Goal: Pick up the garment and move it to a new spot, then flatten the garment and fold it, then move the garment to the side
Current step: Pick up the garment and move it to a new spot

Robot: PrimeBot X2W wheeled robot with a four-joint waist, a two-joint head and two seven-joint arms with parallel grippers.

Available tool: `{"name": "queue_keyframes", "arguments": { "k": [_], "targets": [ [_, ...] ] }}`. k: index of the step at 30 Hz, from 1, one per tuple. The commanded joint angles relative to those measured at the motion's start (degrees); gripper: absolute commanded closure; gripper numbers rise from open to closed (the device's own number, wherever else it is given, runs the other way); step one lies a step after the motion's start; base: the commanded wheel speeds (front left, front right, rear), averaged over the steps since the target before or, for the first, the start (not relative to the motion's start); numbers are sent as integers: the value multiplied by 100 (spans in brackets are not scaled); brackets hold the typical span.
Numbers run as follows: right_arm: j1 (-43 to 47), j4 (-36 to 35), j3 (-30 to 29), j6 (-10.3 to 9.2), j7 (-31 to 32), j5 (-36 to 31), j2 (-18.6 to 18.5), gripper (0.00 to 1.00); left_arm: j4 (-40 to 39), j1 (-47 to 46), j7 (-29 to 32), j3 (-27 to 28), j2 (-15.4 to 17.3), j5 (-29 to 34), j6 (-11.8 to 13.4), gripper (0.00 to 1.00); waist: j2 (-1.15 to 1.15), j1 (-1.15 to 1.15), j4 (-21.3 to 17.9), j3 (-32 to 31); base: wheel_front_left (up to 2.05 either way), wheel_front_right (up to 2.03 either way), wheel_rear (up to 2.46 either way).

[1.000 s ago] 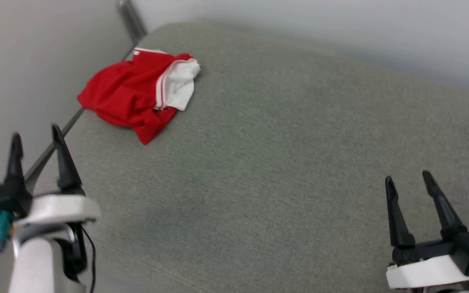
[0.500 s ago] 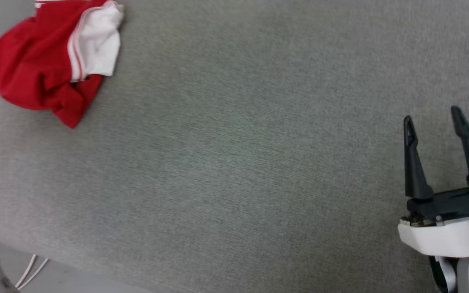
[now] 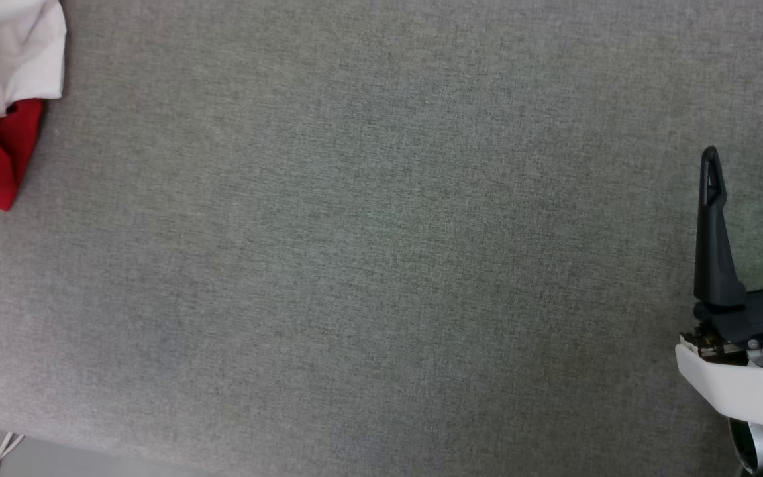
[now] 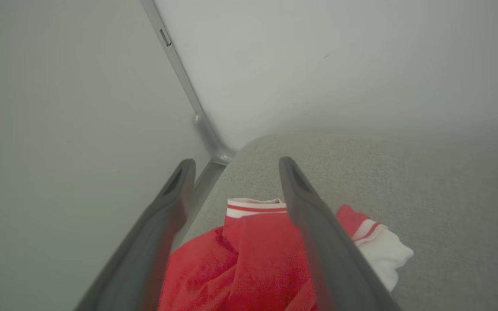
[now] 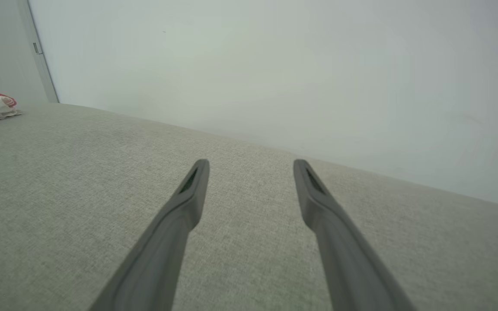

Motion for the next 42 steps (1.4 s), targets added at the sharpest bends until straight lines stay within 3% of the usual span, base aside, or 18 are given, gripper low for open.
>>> {"name": "queue_keyframes", "arguments": {
  "k": [1,8,12,16,22,23,24,25,35,42],
  "targets": [
    [-95,-46,16,-4,-12,-28,-40,0,18,-79,158,-109,54,-125,4,0,0,-2,-23,52,0,0,0],
    [-143,-253,82,-4,-12,-77,-128,0,-212,292,2587,-1367,592,-2278,1,0,0,-2,-110,230,0,0,0],
    [-80,-310,46,-4,-12,-97,-144,0,-616,576,3754,-1755,1028,-3337,1,0,0,-2,-130,312,0,0,0],
    [-50,-307,44,-4,-12,-118,-161,0,-781,820,4174,-2012,1209,-3845,1,0,0,-2,-118,399,0,0,0],
    [-126,-267,111,-4,-12,-115,-165,0,-719,1024,4098,-2450,1163,-4086,0,0,0,-2,-129,443,0,0,0],
    [-131,-258,118,-4,-12,-109,-175,0,-705,1025,4091,-2516,1153,-4101,-1,31,0,-2,-132,437,0,0,0],
    [-133,-247,117,-4,-12,-100,-179,0,-706,1009,4035,-2583,1164,-4101,-3,76,0,-2,-131,432,0,0,0],
    [-139,-237,118,-4,-12,-92,-180,0,-681,990,3999,-2631,1177,-4133,-4,100,0,-2,-133,424,0,0,0],
    [-142,-91,193,-4,-12,-23,-125,0,-793,485,3331,-2936,1637,-4184,1,100,0,-2,-103,16,0,0,0],
    [-84,123,368,-4,-11,-3,-44,0,-1419,219,3180,-3492,2027,-4056,0,100,0,-2,-161,-599,0,0,0]
  ]
}}
